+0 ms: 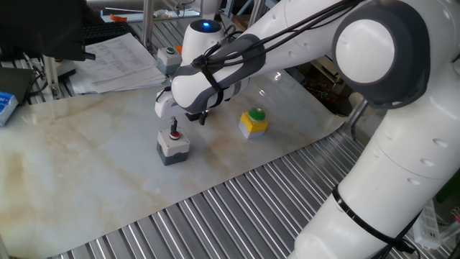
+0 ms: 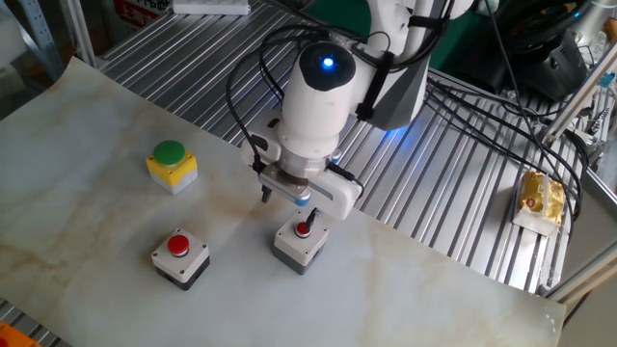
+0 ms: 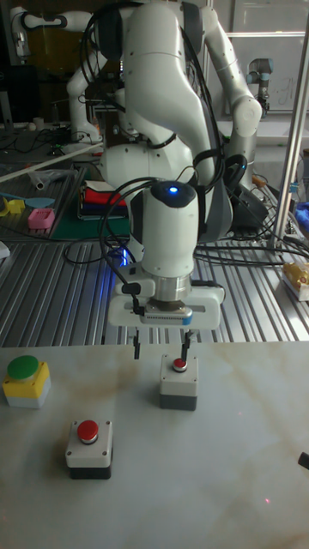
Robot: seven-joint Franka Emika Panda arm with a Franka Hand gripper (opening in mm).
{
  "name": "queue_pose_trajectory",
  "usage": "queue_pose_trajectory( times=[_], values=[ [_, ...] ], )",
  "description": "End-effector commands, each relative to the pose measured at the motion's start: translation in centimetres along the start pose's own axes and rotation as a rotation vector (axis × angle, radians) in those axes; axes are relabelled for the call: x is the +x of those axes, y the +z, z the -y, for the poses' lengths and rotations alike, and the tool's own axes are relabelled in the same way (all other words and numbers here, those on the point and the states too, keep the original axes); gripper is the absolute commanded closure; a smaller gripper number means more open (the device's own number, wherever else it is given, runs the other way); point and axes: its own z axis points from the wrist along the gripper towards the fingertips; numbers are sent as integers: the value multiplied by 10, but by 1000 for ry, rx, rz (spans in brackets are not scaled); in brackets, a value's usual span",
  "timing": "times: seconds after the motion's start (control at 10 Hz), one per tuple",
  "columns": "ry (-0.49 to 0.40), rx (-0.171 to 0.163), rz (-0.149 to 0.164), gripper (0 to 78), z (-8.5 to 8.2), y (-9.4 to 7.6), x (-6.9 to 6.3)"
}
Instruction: Press three buttons from left to right in sequence
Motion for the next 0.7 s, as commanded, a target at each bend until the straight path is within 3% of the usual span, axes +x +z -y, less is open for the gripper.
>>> queue_pose_trajectory(
  times=[0.1, 0.7],
  values=[
    [-12, 0, 8, 2, 7, 3, -6],
    [-7, -3, 8, 2, 8, 6, -7]
  ],
)
